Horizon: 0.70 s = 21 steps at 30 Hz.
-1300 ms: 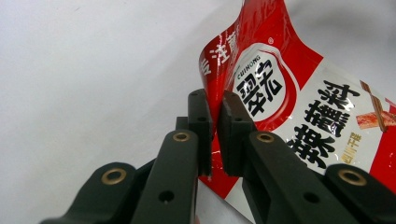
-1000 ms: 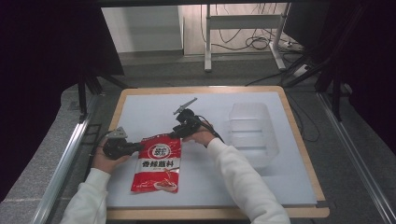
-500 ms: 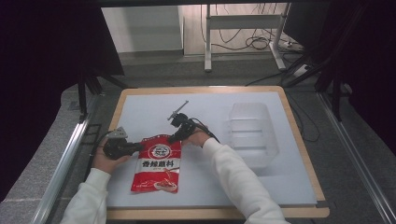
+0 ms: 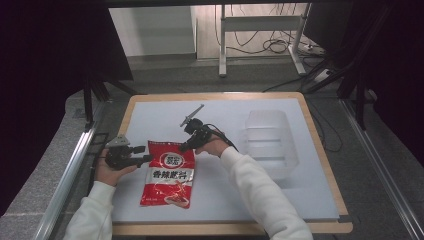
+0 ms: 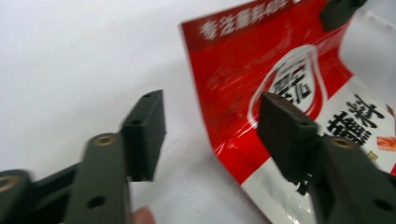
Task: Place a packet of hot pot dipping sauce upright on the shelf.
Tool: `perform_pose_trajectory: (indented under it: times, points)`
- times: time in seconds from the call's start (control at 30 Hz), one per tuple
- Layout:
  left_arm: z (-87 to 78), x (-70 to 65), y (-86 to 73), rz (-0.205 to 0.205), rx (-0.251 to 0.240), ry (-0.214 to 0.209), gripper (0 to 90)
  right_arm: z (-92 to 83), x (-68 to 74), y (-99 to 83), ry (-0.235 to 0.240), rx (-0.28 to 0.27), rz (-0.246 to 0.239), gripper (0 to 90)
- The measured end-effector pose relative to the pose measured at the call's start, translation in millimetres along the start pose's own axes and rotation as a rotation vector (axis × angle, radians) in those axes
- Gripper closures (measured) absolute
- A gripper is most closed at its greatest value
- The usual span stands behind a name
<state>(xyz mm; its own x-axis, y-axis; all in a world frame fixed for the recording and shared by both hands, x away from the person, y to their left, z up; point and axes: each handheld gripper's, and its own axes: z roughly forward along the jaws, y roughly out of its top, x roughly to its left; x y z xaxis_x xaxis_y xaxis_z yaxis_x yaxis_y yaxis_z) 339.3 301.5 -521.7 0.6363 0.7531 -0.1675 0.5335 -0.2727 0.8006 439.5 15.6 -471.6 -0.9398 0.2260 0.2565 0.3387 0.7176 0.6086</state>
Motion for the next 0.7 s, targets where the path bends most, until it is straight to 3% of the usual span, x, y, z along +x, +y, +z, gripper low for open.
perform_pose_trajectory:
  times: [0.1, 0.27, 0.53, 0.7]
  points:
    - [-6.9, -1.7, -3.1, 0.009, -0.008, 0.022, 35.0, -13.9, 8.7, 3.3, 0.001, -0.021, -0.007, 88.8]
    - [-10.2, 0.1, -4.4, -0.002, -0.015, 0.024, 34.7, -32.6, 17.5, 7.3, 0.017, -0.058, -0.007, 88.9]
    - [-12.8, 3.2, -6.3, -0.019, -0.019, 0.028, 34.7, -49.8, 29.1, 10.6, 0.044, -0.084, -0.009, 88.9]
    - [-13.7, 5.0, -8.5, -0.032, -0.02, 0.025, 34.7, -68.0, 43.6, 19.4, 0.052, -0.126, -0.048, 89.0]
